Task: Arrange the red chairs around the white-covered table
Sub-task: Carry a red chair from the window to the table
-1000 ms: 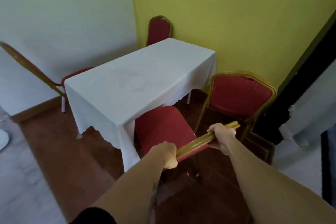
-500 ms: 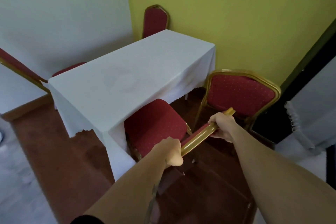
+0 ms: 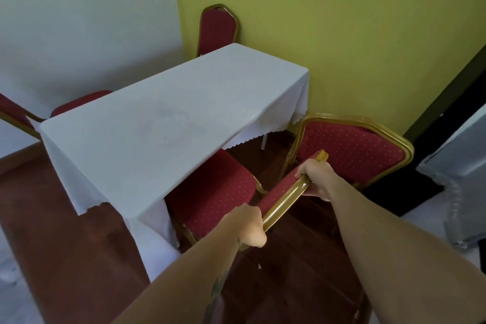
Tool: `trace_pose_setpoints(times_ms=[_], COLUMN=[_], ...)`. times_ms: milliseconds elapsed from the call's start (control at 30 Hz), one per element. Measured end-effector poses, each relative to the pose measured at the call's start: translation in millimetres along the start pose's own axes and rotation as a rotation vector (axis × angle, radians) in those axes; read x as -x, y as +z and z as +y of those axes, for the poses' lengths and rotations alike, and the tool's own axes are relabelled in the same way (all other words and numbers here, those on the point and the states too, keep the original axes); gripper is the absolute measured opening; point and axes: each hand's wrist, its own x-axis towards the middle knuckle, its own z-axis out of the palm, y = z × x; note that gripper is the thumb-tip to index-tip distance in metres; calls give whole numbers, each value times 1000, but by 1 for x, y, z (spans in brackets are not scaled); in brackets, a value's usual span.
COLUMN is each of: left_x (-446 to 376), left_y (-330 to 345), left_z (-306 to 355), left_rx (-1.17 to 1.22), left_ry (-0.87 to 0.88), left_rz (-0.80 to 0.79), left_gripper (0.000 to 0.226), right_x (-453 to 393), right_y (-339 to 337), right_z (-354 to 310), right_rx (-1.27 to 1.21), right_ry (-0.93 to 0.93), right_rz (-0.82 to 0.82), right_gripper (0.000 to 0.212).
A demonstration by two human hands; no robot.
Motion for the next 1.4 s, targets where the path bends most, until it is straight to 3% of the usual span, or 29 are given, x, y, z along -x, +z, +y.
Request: trace_pose_setpoints(times_ms=[167,400,633,800,900,1100,1200,1300,1400], left_x=[-8,-16,-25,-25,-27,-46,-61,-84,-104], left_y=[3,-11,-10,-20,-38,-88,-96,-95,-98], left_z=[-13,-21,-24,-8,15,102,142,170,198], left_rx=[129,57,139,130,174,160,157,56,37], left_ry=[-63,-94,-185,-181,-114,121,183,175,235], left_rz=[-70,-52,-26,60,128,292,378,420,386], left_gripper=[44,32,63,39,43,20,36,21,26], right_x=[-5,-7,-18,-26,-30,-45,-45,-48,-59], right_y=[2,18,19,-8,-45,-138,-184,-221,-249], right_z=[-5,-15,-23,-29,-31,-52,-68,-73,-69], right_rx=[15,-35,53,231,406,635,721,793,887], right_ry=[13,-38,-38,-47,-125,-390,-493,-518,-461], right_rz=[-14,-43,-107,-334,-419,-150,36,146,199], right_gripper=[56,66,58,46,48,58,54,59,67])
